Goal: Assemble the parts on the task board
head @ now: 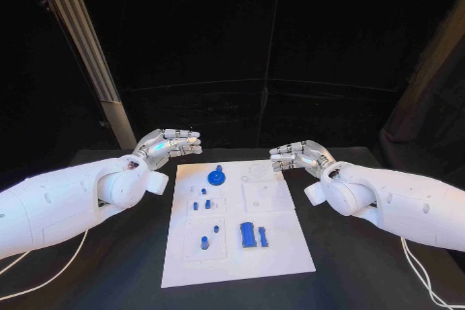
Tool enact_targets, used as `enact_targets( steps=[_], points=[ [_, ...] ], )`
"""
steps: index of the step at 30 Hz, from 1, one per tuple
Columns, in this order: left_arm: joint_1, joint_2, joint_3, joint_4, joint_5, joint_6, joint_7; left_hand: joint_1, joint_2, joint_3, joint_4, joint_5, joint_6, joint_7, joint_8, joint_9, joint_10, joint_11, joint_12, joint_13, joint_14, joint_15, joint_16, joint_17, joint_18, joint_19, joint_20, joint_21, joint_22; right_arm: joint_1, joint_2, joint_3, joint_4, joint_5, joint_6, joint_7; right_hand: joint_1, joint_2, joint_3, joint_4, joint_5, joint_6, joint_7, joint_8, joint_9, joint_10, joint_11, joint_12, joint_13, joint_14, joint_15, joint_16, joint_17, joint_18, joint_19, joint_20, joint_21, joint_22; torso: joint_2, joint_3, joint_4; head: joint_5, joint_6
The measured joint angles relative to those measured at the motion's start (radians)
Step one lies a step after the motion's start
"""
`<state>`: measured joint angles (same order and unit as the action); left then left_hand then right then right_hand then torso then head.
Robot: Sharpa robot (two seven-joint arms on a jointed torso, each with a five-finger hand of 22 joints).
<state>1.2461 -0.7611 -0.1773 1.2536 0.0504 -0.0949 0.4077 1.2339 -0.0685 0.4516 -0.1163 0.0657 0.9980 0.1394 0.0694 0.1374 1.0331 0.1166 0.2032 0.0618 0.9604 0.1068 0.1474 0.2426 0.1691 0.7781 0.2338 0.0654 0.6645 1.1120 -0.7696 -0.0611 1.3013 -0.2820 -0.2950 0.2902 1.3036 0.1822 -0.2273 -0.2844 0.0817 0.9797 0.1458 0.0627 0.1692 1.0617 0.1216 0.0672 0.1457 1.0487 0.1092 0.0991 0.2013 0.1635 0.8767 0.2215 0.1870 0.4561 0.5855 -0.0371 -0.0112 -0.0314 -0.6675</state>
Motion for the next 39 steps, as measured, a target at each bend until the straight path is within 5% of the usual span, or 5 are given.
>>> enact_targets(
  steps=[10,18,25,33,39],
  points=[
    [-0.021,0.073,0.000,-0.097,0.057,-0.058,0.048,0.000,0.000,-0.047,0.009,-0.004,-0.009,-0.005,0.000,-0.041,-0.022,-0.011,-0.037,0.000,-0.008,-0.002,-0.079,-0.085,0.000,-0.037,0.025,-0.003,-0.128,-0.001,0.096,0.006,-0.141,0.100,0.056,0.093,-0.028,-0.003,-0.004,-0.004,-0.010,-0.003,0.003,0.000,-0.069,-0.021,0.007,0.000,-0.083,0.000,0.000,-0.036,-0.103,0.016,-0.003,0.014,-0.107,-0.109,-0.019,0.0052,0.0019,-0.001,0.029],
    [-0.037,0.065,0.014,-0.067,0.056,-0.074,0.045,-0.329,0.052,-0.157,0.072,-0.046,-0.275,-0.038,-0.048,-0.109,-0.295,-0.064,-0.082,-0.043,-0.260,-0.054,-0.128,-0.129,-0.023,-0.230,-0.045,-0.045,-0.274,-0.009,0.080,0.010,-0.106,0.102,0.039,0.091,-0.369,-0.049,0.060,0.069,-0.061,-0.263,-0.034,-0.044,-0.135,-0.299,-0.026,-0.049,-0.127,-0.276,-0.042,-0.080,-0.172,-0.009,-0.232,-0.045,-0.163,-0.201,-0.025,0.0149,0.0048,0.013,0.047],
    [-0.080,0.040,0.064,0.039,0.044,-0.166,0.048,-0.553,0.063,-0.230,0.102,-0.055,-0.454,-0.098,-0.057,-0.128,-0.479,-0.101,-0.123,-0.056,-0.434,-0.090,-0.136,-0.174,-0.053,-0.366,-0.092,-0.057,-0.371,-0.027,0.052,0.029,0.020,0.129,-0.053,0.106,-0.598,-0.082,0.103,0.120,-0.070,-0.438,-0.086,-0.055,-0.158,-0.486,-0.087,-0.056,-0.139,-0.466,-0.088,-0.091,-0.192,-0.040,-0.390,-0.089,-0.174,-0.263,-0.038,0.0323,0.0100,0.030,0.066],
    [-0.155,0.005,0.135,0.209,0.015,-0.375,0.060,-0.749,0.067,-0.294,0.112,-0.058,-0.611,-0.129,-0.062,-0.134,-0.638,-0.112,-0.182,-0.059,-0.585,-0.102,-0.141,-0.225,-0.071,-0.485,-0.133,-0.057,-0.455,-0.053,0.008,0.051,0.193,0.195,-0.250,0.150,-0.795,-0.147,0.149,0.167,-0.076,-0.590,-0.130,-0.055,-0.165,-0.646,-0.112,-0.060,-0.143,-0.629,-0.103,-0.091,-0.198,-0.064,-0.526,-0.126,-0.180,-0.317,-0.041,0.0362,0.0110,0.031,0.068],
    [-0.188,-0.014,0.167,0.289,-0.009,-0.527,0.071,-0.856,0.068,-0.329,0.115,-0.062,-0.697,-0.136,-0.066,-0.135,-0.726,-0.115,-0.191,-0.060,-0.668,-0.106,-0.141,-0.236,-0.130,-0.549,-0.187,-0.062,-0.502,-0.063,-0.008,0.060,0.256,0.238,-0.373,0.182,-0.906,-0.169,0.198,0.200,-0.076,-0.675,-0.140,-0.058,-0.167,-0.737,-0.118,-0.060,-0.144,-0.720,-0.107,-0.095,-0.199,-0.116,-0.600,-0.183,-0.180,-0.347,-0.041,0.0368,0.0112,0.031,0.068]
  ],
)
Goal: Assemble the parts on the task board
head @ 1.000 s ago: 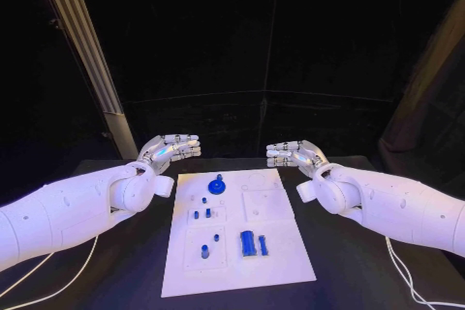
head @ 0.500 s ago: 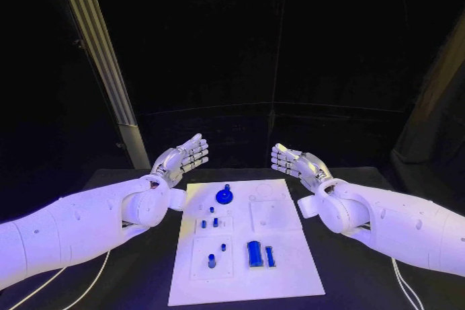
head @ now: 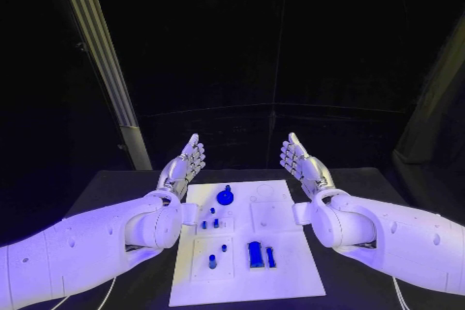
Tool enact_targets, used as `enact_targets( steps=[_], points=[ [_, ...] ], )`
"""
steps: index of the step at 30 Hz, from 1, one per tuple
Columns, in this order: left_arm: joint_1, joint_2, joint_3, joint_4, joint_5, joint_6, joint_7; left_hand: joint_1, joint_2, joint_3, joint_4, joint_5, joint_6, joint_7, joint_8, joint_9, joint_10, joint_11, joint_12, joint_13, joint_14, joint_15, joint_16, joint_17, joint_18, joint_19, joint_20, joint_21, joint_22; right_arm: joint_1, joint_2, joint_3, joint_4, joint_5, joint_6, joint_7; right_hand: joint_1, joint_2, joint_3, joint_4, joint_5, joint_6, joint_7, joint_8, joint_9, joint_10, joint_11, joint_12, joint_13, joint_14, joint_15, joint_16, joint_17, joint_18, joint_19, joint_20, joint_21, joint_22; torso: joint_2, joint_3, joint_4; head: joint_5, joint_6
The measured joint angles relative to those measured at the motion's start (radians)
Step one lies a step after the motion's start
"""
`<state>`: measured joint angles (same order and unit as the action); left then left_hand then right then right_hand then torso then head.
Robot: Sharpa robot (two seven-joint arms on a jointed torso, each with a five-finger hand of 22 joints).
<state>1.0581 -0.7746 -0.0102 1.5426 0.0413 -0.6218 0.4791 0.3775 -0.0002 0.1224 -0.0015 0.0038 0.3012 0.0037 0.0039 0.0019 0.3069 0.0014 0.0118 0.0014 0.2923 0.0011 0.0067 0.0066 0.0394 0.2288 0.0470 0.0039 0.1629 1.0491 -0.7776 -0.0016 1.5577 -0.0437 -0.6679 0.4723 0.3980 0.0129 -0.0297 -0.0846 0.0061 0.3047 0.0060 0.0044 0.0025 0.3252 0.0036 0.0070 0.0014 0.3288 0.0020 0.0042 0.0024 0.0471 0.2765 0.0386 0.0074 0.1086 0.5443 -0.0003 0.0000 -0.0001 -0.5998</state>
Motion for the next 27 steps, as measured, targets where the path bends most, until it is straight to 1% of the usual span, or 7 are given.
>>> enact_targets(
  steps=[8,20,22,24,25,26,27],
  points=[
    [-0.010,-0.005,0.008,0.025,-0.018,-0.100,0.010,-0.104,0.000,-0.040,0.001,0.000,-0.083,-0.003,0.000,0.000,-0.084,-0.001,-0.005,0.000,-0.081,0.000,0.000,-0.004,-0.018,-0.061,-0.035,0.000,-0.045,-0.001,-0.002,0.001,0.009,0.028,-0.065,0.022,-0.114,-0.010,0.023,0.061,0.000,-0.087,-0.005,-0.001,-0.001,-0.093,-0.003,0.000,0.000,-0.094,-0.002,0.000,-0.001,-0.025,-0.079,-0.029,-0.004,-0.063,0.000,0.0003,0.0001,0.000,0.000],
    [-0.010,-0.005,0.009,0.025,-0.026,-0.134,0.013,-0.207,0.000,-0.106,0.002,0.000,-0.165,-0.003,0.000,-0.001,-0.168,-0.003,-0.005,0.000,-0.160,-0.002,0.000,-0.005,-0.018,-0.122,-0.045,0.000,-0.128,-0.001,-0.002,0.001,0.010,0.042,-0.089,0.031,-0.221,-0.011,0.029,0.074,0.000,-0.168,-0.007,-0.001,-0.001,-0.179,-0.003,-0.004,0.000,-0.183,-0.002,0.000,-0.001,-0.025,-0.151,-0.038,-0.004,-0.102,0.000,0.0003,0.0001,0.000,0.000],
    [-0.010,-0.005,0.009,0.025,-0.026,-0.136,0.014,-0.220,0.000,-0.109,0.001,0.000,-0.175,-0.004,0.000,-0.001,-0.177,-0.001,-0.007,0.000,-0.170,-0.001,0.000,-0.005,-0.018,-0.130,-0.047,0.000,-0.138,-0.001,-0.002,0.001,0.010,0.043,-0.091,0.031,-0.234,-0.014,0.030,0.075,0.000,-0.177,-0.005,-0.001,-0.001,-0.192,-0.003,-0.004,0.000,-0.193,-0.002,0.000,-0.001,-0.040,-0.160,-0.039,-0.004,-0.104,0.000,0.0003,0.0001,0.000,0.000],
    [-0.010,-0.005,0.009,0.026,-0.027,-0.138,0.014,-0.268,0.000,-0.119,0.001,0.000,-0.215,-0.004,0.000,-0.001,-0.218,0.000,-0.008,0.000,-0.208,-0.001,0.000,-0.005,-0.033,-0.206,-0.047,0.000,-0.158,-0.001,-0.002,0.001,0.010,0.044,-0.092,0.032,-0.286,-0.013,0.030,0.081,0.000,-0.217,-0.005,-0.001,-0.001,-0.235,-0.004,-0.004,0.000,-0.237,-0.001,0.000,-0.001,-0.041,-0.236,-0.038,-0.004,-0.107,0.000,0.0003,0.0001,0.000,0.000],
    [-0.010,-0.005,0.009,0.026,-0.027,-0.139,0.014,-0.286,0.000,-0.119,0.001,0.000,-0.264,-0.004,0.000,-0.001,-0.269,-0.001,-0.008,0.000,-0.256,-0.002,0.000,-0.005,-0.034,-0.220,-0.047,0.000,-0.160,-0.001,-0.002,0.001,0.010,0.044,-0.093,0.032,-0.305,-0.013,0.030,0.081,0.000,-0.267,-0.005,-0.001,-0.001,-0.286,-0.004,-0.004,0.000,-0.289,-0.002,0.000,-0.001,-0.040,-0.260,-0.038,-0.004,-0.108,0.000,0.0003,0.0001,0.000,0.000],
    [-0.010,-0.005,0.009,0.026,-0.027,-0.140,0.014,-0.349,0.000,-0.119,0.001,0.000,-0.289,-0.003,0.000,-0.001,-0.295,-0.001,-0.008,0.000,-0.280,-0.001,0.000,-0.006,-0.034,-0.223,-0.047,0.000,-0.161,-0.001,-0.002,0.001,0.010,0.044,-0.093,0.032,-0.370,-0.013,0.030,0.081,0.000,-0.293,-0.006,-0.001,-0.001,-0.311,-0.004,-0.004,0.000,-0.315,-0.002,0.000,-0.001,-0.040,-0.271,-0.039,-0.004,-0.108,0.000,0.0003,0.0001,0.000,0.000],
    [-0.010,-0.005,0.009,0.026,-0.027,-0.141,0.014,-0.367,0.000,-0.119,0.001,0.000,-0.295,-0.002,0.000,-0.001,-0.300,-0.002,-0.008,0.000,-0.286,-0.001,0.000,-0.006,-0.034,-0.223,-0.047,0.000,-0.161,-0.001,-0.002,0.001,0.010,0.045,-0.094,0.033,-0.387,-0.013,0.030,0.081,0.000,-0.299,-0.006,-0.001,-0.001,-0.317,-0.004,-0.004,0.000,-0.322,-0.002,0.000,-0.001,-0.040,-0.271,-0.039,-0.004,-0.108,0.000,0.0003,0.0001,0.000,0.000]
  ],
)
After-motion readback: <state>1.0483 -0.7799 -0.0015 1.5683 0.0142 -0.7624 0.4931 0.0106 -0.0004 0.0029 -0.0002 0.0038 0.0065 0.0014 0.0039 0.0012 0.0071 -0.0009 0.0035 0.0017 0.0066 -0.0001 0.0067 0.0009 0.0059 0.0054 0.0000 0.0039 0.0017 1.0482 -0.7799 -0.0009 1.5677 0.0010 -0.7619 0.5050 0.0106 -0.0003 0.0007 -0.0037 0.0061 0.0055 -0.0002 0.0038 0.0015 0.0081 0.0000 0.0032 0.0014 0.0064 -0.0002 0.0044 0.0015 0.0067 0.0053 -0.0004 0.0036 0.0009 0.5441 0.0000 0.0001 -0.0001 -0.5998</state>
